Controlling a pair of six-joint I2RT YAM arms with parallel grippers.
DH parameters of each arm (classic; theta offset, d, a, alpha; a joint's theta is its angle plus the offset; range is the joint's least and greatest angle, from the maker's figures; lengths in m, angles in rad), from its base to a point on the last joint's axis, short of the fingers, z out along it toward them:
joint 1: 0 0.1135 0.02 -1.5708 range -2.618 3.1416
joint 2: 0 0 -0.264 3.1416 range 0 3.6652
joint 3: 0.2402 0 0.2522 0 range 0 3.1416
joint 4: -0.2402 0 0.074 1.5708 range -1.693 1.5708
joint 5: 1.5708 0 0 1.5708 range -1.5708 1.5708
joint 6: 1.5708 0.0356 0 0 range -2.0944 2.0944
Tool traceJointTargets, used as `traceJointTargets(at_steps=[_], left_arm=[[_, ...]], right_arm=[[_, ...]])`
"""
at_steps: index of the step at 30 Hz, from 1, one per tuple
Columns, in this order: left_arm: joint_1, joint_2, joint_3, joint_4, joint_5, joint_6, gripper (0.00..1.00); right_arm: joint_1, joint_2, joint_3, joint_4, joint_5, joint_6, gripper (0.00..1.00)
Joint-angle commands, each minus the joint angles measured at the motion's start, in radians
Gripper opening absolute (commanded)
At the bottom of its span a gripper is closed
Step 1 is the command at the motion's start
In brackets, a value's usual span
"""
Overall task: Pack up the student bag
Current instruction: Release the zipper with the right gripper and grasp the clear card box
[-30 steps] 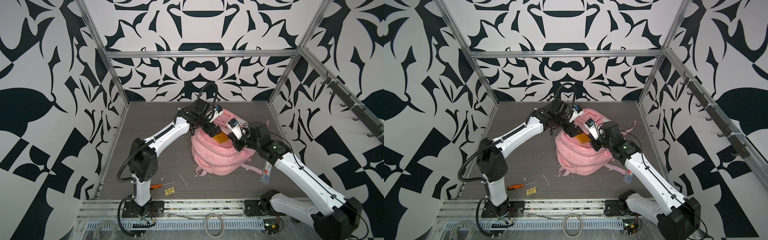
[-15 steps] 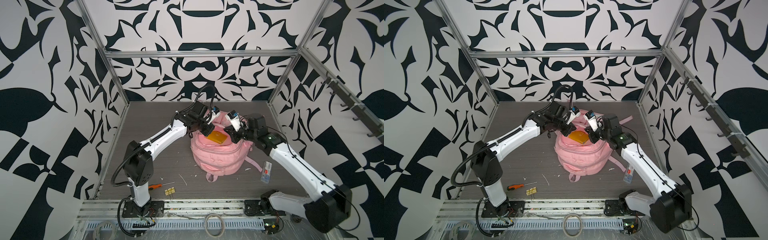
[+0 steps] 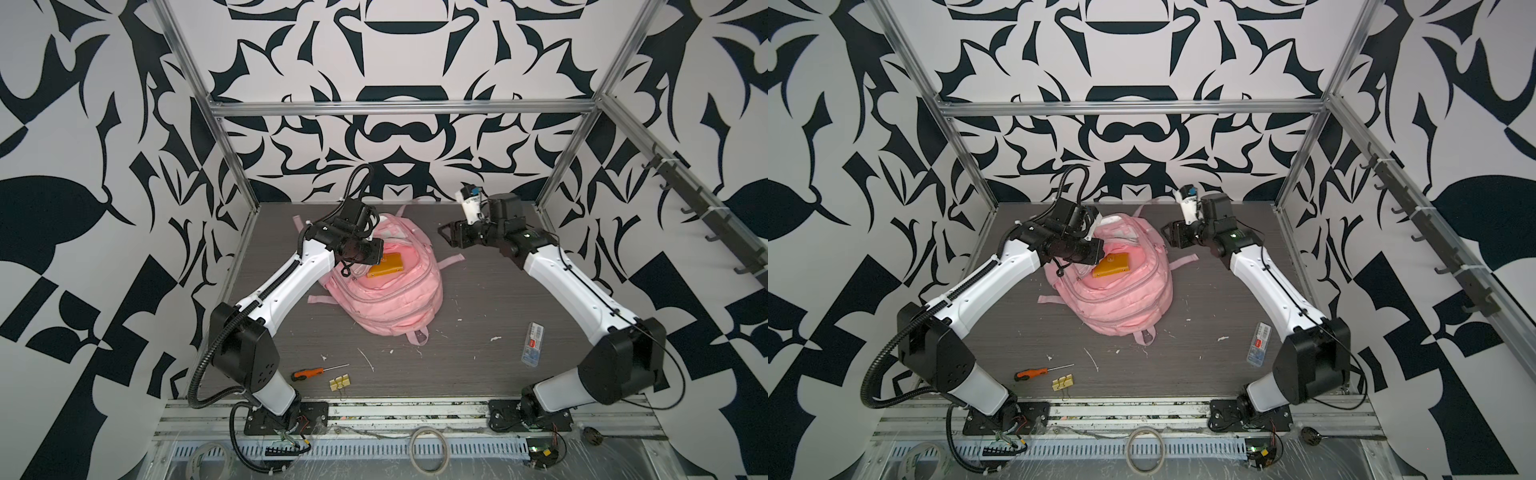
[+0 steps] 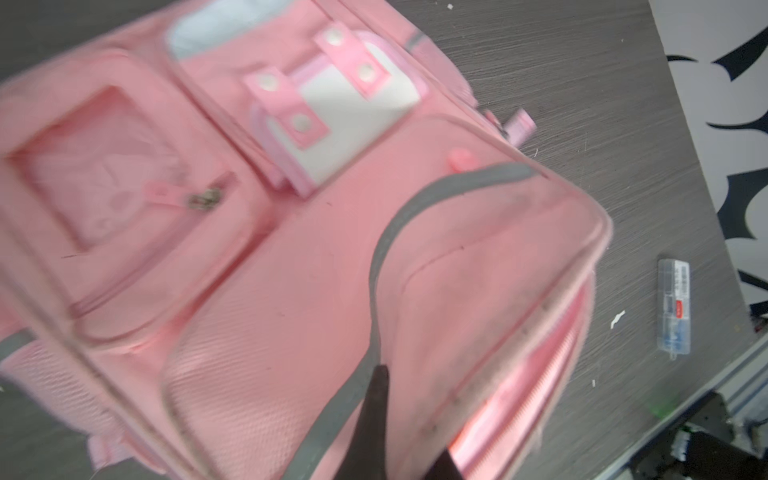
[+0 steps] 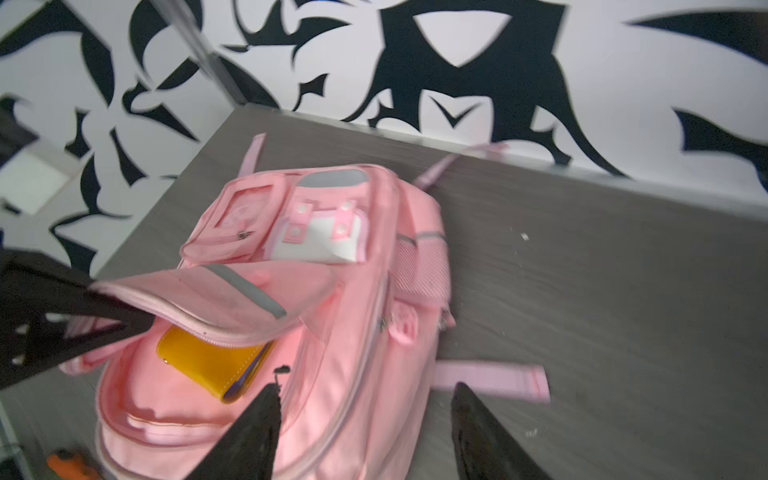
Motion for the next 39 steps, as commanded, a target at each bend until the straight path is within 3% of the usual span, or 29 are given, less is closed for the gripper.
traceJointTargets(at_steps=[1,4,8,9,10,14,18,26,33,39], left_arm=[[-0.006,-0.012,-0.005,0.086,0.084,-0.080,0.00],[-0.014,0.003,-0.002,0.136,0.131,-0.083,0.00],[-0.041,0.017,-0.023,0.211,0.170,-0.079,0.00],[-0.043,0.013,-0.041,0.235,0.176,-0.080,0.00],[-0.044,0.008,-0.066,0.266,0.186,-0.086,0.00],[-0.043,-0.020,-0.147,0.349,0.216,-0.105,0.00],[-0.044,-0.044,-0.182,0.384,0.250,-0.111,0.00],[-0.043,-0.048,-0.174,0.402,0.304,-0.136,0.00],[-0.023,-0.014,-0.155,0.446,0.352,-0.167,0.00],[-0.008,-0.002,-0.152,0.470,0.364,-0.180,0.00]], right_arm=[[-0.071,-0.184,-0.079,-0.207,0.082,0.151,0.72],[-0.220,-0.299,-0.144,-0.460,0.160,0.235,0.76],[-0.470,-0.389,-0.203,-0.712,0.148,0.244,0.82],[-0.513,-0.396,-0.212,-0.741,0.144,0.242,0.95],[-0.551,-0.399,-0.224,-0.761,0.146,0.244,0.99],[-0.646,-0.380,-0.314,-0.729,0.145,0.308,1.00],[-0.662,-0.312,-0.413,-0.615,0.140,0.383,1.00],[-0.662,-0.174,-0.556,-0.477,0.194,0.401,1.00],[-0.662,-0.072,-0.567,-0.408,0.204,0.446,0.99],[-0.662,-0.013,-0.592,-0.344,0.207,0.459,0.93]])
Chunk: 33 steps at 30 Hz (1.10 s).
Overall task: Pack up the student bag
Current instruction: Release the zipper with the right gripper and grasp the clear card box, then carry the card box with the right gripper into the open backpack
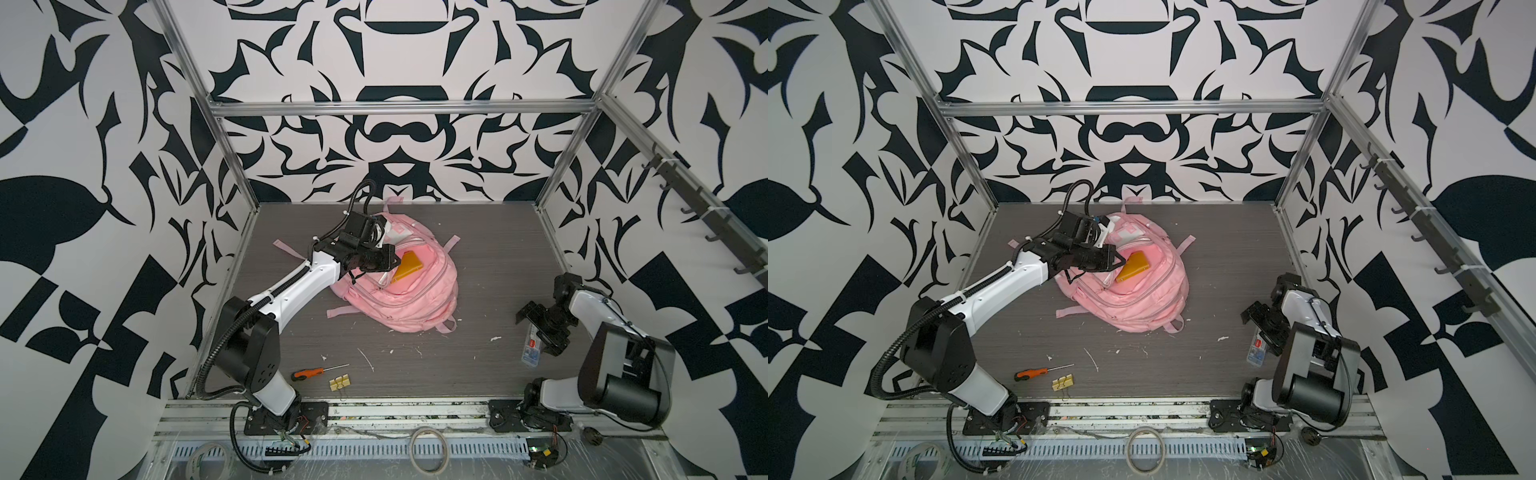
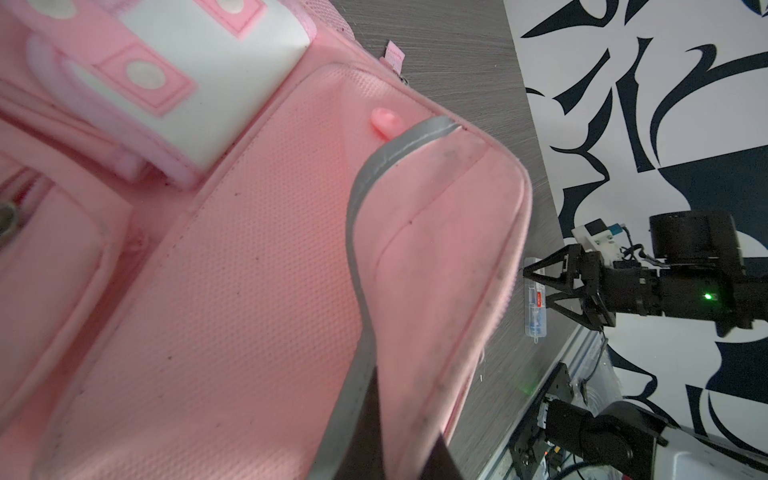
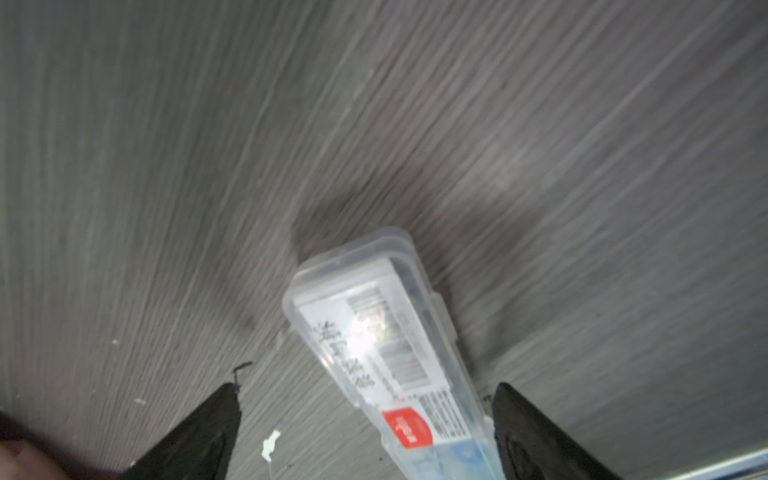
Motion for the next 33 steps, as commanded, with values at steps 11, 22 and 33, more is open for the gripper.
traceJointTargets(at_steps=[11,22,33], left_arm=[[0.028,0.009,0.050,0.123,0.074,-0.020,0.00],[0.060,0.036,0.098,0.081,0.080,-0.052,0.00],[0.063,0.096,0.160,0.088,0.115,-0.164,0.00]], right_arm=[[-0.003,0.040,-0.049,0.114,-0.010,0.042,0.50],[0.001,-0.074,-0.061,0.143,-0.077,0.019,0.19],[0.334,-0.371,0.157,-0.003,-0.109,0.125,0.04]])
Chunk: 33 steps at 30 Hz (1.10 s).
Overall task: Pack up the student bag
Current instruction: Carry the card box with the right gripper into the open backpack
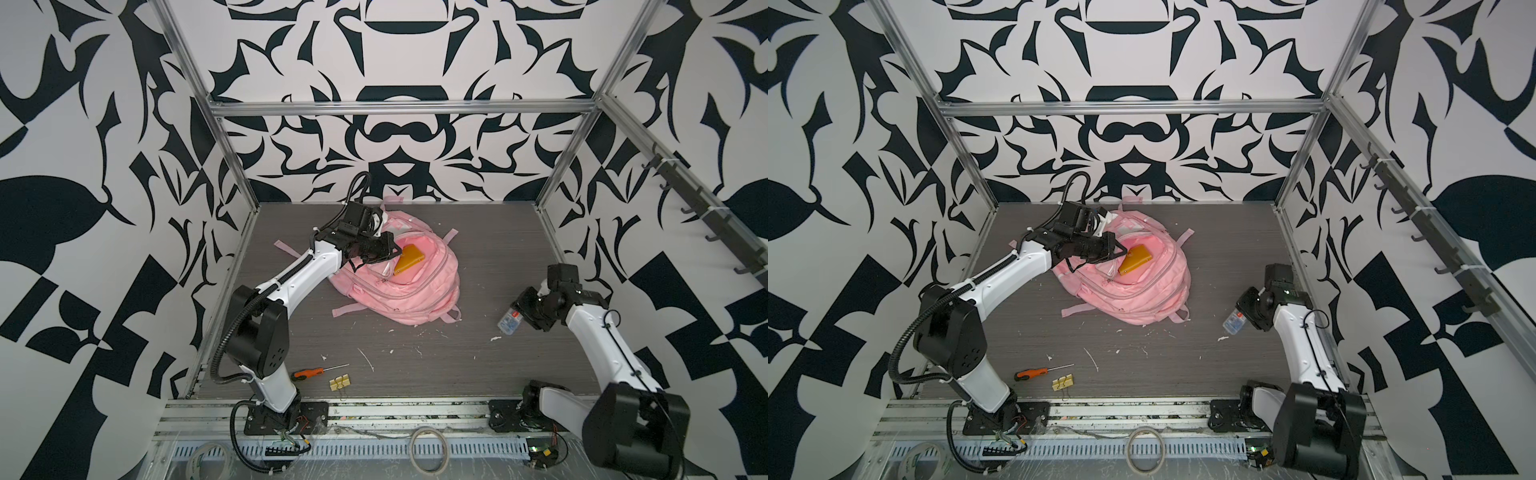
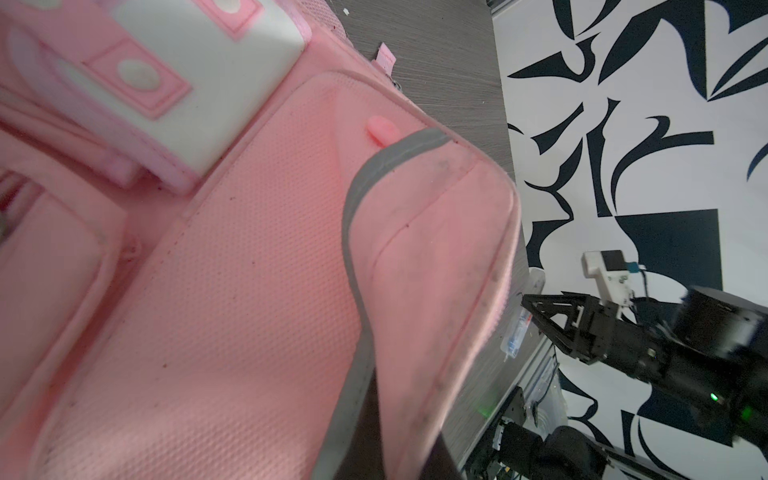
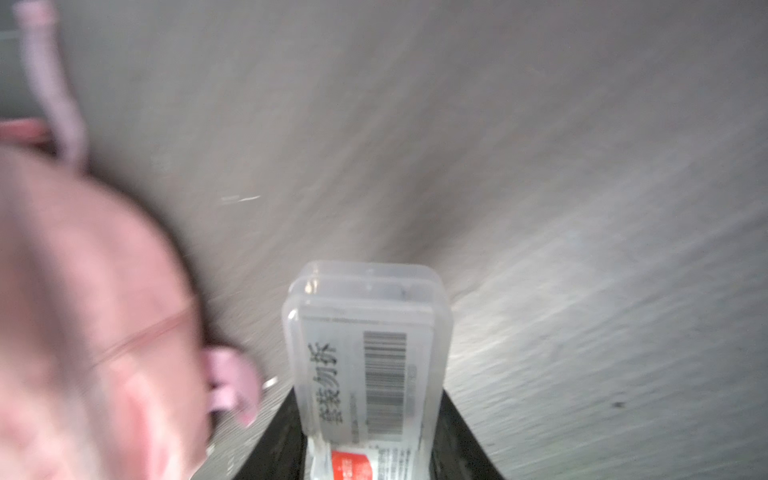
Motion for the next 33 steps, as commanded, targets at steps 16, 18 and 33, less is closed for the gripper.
traceJointTargets(at_steps=[16,18,33], left_arm=[[-0.033,-0.045,0.016,0.160,0.047,-0.124,0.00],[-0.037,-0.053,-0.002,0.177,0.044,-0.137,0.00],[-0.062,-0.040,-0.021,0.252,0.078,-0.177,0.00]], right_arm=[[0.605,0.436,0.549,0.343,0.031,0.375,0.00],[0.622,0.498,0.583,0.385,0.025,0.398,0.00],[0.671,0.679,0.606,0.553,-0.028,0.492,0.24]])
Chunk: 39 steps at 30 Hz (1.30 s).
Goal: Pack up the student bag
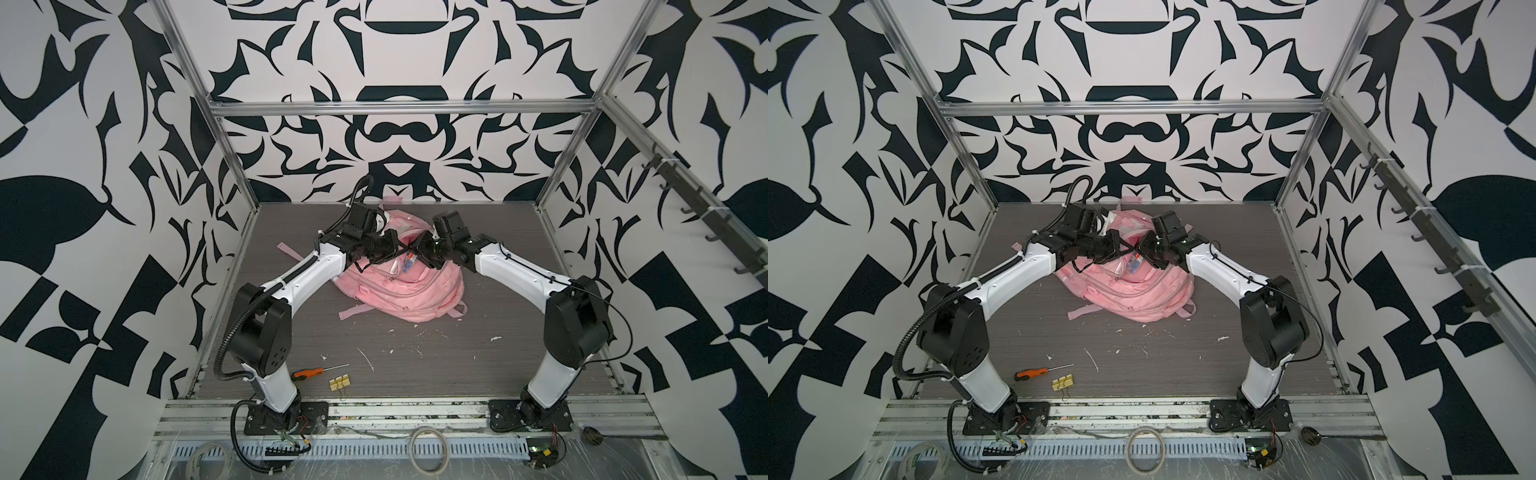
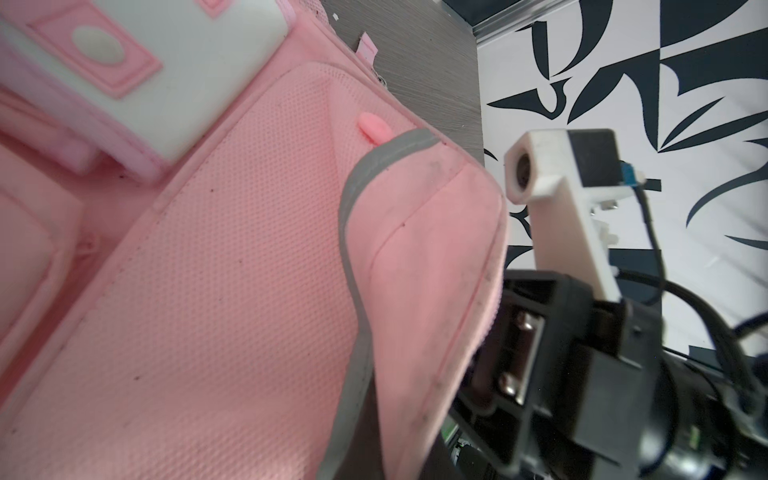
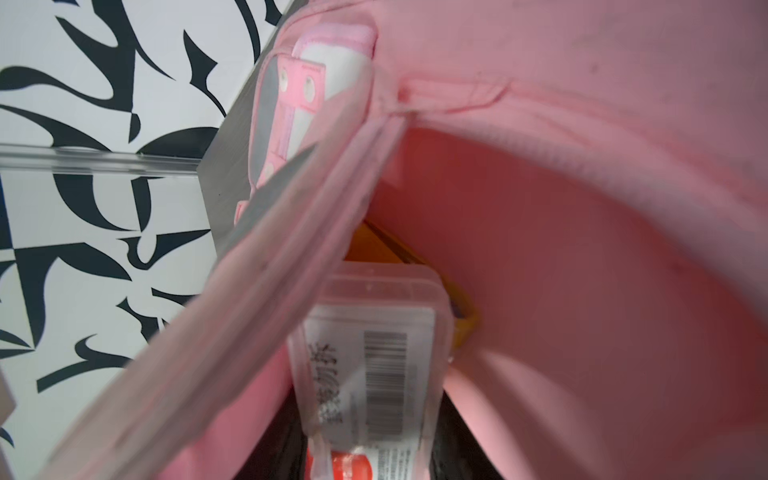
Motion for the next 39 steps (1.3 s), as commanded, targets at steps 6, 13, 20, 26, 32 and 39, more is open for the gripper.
traceJointTargets(at_steps=[6,13,20,26,32,39], left_arm=[[-0.023,-0.059,-0.011,0.133,0.071,-0.020,0.00],[-0.019,-0.046,-0.012,0.131,0.071,-0.024,0.00],[-0.010,-0.043,-0.020,0.115,0.085,-0.023,0.04],[-0.008,-0.117,-0.069,0.045,0.105,0.030,0.62],[0.073,-0.297,-0.275,-0.040,0.101,0.033,0.66],[0.241,-0.319,-0.444,-0.005,0.174,0.012,0.71]], right_arm=[[0.009,-0.071,0.017,0.034,-0.036,-0.057,0.56],[0.009,-0.227,-0.118,-0.020,-0.007,-0.094,0.92],[0.010,-0.354,-0.144,-0.105,0.023,-0.337,0.92],[0.009,-0.495,-0.178,-0.193,0.015,-0.662,0.91],[0.020,-0.537,-0.201,-0.291,-0.038,-0.827,0.90],[0.215,-0.419,-0.077,-0.421,0.186,-0.784,0.87]])
